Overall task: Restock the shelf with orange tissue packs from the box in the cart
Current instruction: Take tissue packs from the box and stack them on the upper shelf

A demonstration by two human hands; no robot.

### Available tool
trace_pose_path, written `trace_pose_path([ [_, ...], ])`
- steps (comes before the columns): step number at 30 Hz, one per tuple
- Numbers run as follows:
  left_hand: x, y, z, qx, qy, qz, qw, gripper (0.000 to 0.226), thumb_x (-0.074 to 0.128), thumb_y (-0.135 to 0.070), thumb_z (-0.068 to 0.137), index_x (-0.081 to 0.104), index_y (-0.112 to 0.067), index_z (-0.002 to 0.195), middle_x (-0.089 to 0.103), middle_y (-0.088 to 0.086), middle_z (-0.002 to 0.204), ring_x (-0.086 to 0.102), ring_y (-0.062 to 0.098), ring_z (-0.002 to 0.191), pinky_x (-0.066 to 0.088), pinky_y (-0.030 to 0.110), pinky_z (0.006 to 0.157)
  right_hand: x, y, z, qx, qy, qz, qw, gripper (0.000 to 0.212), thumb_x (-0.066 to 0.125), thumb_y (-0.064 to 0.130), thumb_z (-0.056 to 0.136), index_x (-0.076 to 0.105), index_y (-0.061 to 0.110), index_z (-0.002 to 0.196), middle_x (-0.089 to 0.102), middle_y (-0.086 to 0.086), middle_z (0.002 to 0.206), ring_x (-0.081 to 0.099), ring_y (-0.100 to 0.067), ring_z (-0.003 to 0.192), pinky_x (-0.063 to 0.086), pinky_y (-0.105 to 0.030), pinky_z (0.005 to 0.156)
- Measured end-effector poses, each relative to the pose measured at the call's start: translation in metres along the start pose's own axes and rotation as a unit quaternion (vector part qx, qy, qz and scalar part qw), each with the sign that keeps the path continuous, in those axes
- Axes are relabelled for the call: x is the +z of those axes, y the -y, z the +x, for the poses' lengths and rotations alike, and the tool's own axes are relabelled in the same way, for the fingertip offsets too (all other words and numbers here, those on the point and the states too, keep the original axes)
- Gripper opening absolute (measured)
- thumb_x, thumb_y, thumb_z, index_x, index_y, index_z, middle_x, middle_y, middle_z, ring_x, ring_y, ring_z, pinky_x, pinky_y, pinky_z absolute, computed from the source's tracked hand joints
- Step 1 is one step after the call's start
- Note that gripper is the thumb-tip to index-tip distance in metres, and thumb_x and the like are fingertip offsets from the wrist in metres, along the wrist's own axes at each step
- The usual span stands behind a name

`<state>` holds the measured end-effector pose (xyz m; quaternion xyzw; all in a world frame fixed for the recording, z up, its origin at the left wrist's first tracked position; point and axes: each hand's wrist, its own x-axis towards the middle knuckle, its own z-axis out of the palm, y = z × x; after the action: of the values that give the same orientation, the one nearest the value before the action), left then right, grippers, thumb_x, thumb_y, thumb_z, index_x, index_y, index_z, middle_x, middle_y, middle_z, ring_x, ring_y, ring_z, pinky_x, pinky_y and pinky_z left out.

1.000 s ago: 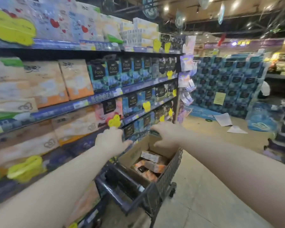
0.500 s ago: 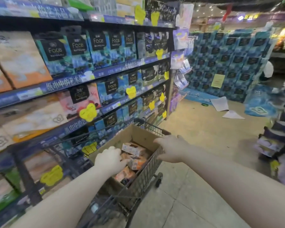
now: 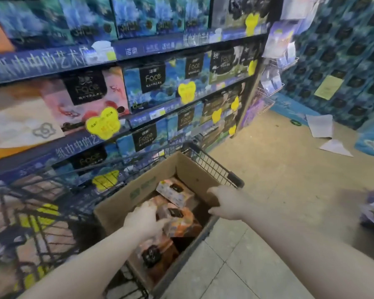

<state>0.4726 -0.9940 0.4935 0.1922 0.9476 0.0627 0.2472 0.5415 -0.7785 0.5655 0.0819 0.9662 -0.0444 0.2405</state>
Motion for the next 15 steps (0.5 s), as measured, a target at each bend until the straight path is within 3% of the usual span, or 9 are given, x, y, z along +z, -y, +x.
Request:
trace_pose_path([
  [3, 0.013, 0.006, 0.027, -0.046, 0.038, -0.033, 0.998, 0.063, 0.045, -0.063, 0.087, 0.047, -0.018, 0.132, 0.048, 0.003, 0.126, 0.055, 0.023, 0.108, 0.051, 0.037, 0.086, 0.014, -0.007, 0.047, -0.014, 0.055, -0.006, 0.998, 0.059, 0.055, 0.046, 0.088, 0.037, 0.024, 0.140, 0.046, -0.006, 0.138, 0.047, -0.031, 0.125, 0.039, -0.046, 0.103],
  [7, 0.033, 0.010, 0.059, -0.099, 0.078, -0.075, 0.989, 0.071, 0.043, -0.061, 0.089, 0.033, -0.019, 0.146, 0.034, 0.004, 0.148, 0.045, 0.023, 0.129, 0.046, 0.033, 0.097, 0.036, -0.018, 0.111, -0.038, 0.109, 0.003, 0.993, 0.058, 0.055, 0.041, 0.087, 0.037, 0.024, 0.140, 0.045, -0.006, 0.138, 0.047, -0.031, 0.125, 0.038, -0.047, 0.104],
  [15, 0.076, 0.005, 0.115, -0.229, 0.113, -0.167, 0.952, 0.057, 0.048, -0.047, 0.093, 0.036, -0.021, 0.143, 0.040, 0.006, 0.144, 0.047, 0.023, 0.126, 0.043, 0.029, 0.098, 0.094, -0.045, 0.233, -0.083, 0.243, 0.039, 0.966, 0.051, 0.050, 0.043, 0.088, 0.045, 0.024, 0.134, 0.051, -0.007, 0.134, 0.052, -0.030, 0.120, 0.046, -0.042, 0.098],
])
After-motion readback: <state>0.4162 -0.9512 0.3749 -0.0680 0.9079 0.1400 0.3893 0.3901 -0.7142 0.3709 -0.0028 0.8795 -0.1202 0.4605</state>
